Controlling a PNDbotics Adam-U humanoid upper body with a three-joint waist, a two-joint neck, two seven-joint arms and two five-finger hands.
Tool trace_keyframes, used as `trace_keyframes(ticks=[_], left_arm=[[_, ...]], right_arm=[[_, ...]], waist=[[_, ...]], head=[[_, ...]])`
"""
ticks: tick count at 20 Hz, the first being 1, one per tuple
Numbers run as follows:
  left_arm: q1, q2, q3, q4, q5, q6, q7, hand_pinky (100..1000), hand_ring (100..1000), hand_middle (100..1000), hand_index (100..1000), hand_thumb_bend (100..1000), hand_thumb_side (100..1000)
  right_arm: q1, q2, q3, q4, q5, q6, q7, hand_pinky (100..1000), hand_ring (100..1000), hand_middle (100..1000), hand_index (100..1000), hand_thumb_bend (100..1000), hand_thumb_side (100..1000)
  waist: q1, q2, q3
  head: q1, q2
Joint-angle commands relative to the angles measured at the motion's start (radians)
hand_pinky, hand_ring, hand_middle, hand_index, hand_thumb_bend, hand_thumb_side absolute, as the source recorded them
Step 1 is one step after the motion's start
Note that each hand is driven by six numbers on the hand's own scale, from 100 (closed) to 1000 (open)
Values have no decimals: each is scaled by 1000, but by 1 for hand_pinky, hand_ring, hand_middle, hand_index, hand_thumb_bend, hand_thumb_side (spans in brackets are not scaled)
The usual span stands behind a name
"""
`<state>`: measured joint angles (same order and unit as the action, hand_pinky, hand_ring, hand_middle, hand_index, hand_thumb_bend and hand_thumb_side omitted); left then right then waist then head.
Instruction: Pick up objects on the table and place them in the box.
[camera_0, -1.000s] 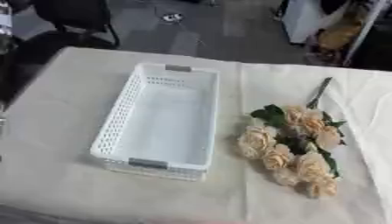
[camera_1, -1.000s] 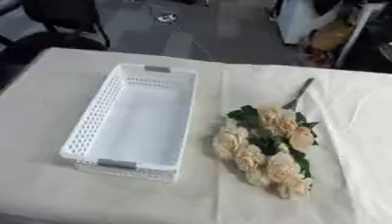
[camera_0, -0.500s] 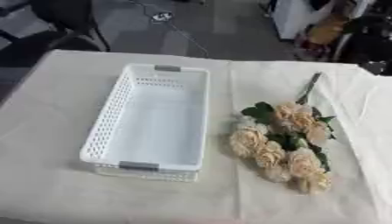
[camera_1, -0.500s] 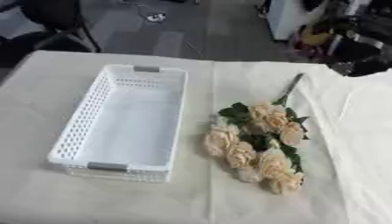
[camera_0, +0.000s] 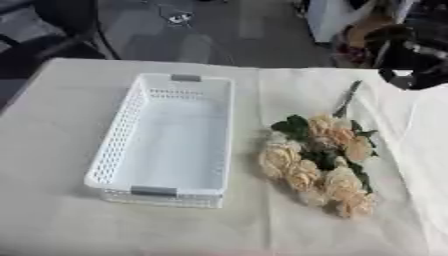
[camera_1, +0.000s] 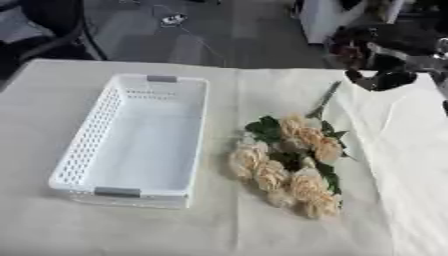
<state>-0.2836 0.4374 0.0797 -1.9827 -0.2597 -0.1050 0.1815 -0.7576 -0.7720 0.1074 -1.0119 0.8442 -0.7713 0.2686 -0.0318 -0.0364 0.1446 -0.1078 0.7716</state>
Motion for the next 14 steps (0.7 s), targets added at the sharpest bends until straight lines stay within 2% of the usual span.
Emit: trace_keyframes(ticks=[1,5,7,8,9,12,14], left_arm=[[-19,13,0,-17,5,-3,-5,571,714,745,797,100,786],[-20,12,0,-17,5,-4,-6,571,714,745,796,100,785],[-22,12,-2,-17,6,-4,-8,571,715,745,796,100,785],[-22,12,-2,-17,6,-4,-8,571,715,745,796,100,785],[-23,12,-3,-17,6,-5,-9,571,715,745,796,100,785],[-26,13,-4,-17,6,-5,-10,571,715,745,796,100,783],[-27,13,-4,-17,6,-6,-11,571,715,745,796,100,785]], right_arm=[[-29,-9,3,-1,30,-15,-5,901,949,938,943,175,229],[-33,5,15,0,65,-31,-11,908,953,946,952,207,247],[-39,8,32,-5,94,-47,-9,926,963,966,961,319,306],[-40,10,35,-5,104,-55,-11,926,963,966,961,319,306],[-45,9,47,-8,124,-67,-8,946,978,993,973,455,389],[-62,8,85,-19,195,-104,4,989,1000,1000,990,459,522],[-70,8,105,-27,239,-126,4,993,1000,1000,991,446,523]], waist=[[3,-6,1],[3,-5,3],[2,-3,5],[2,-3,5],[1,-2,6],[-1,1,8],[-2,2,9]], head=[[-19,-2],[-21,-2],[-21,-2],[-20,-2],[-21,-2],[-22,-2],[-23,-2]])
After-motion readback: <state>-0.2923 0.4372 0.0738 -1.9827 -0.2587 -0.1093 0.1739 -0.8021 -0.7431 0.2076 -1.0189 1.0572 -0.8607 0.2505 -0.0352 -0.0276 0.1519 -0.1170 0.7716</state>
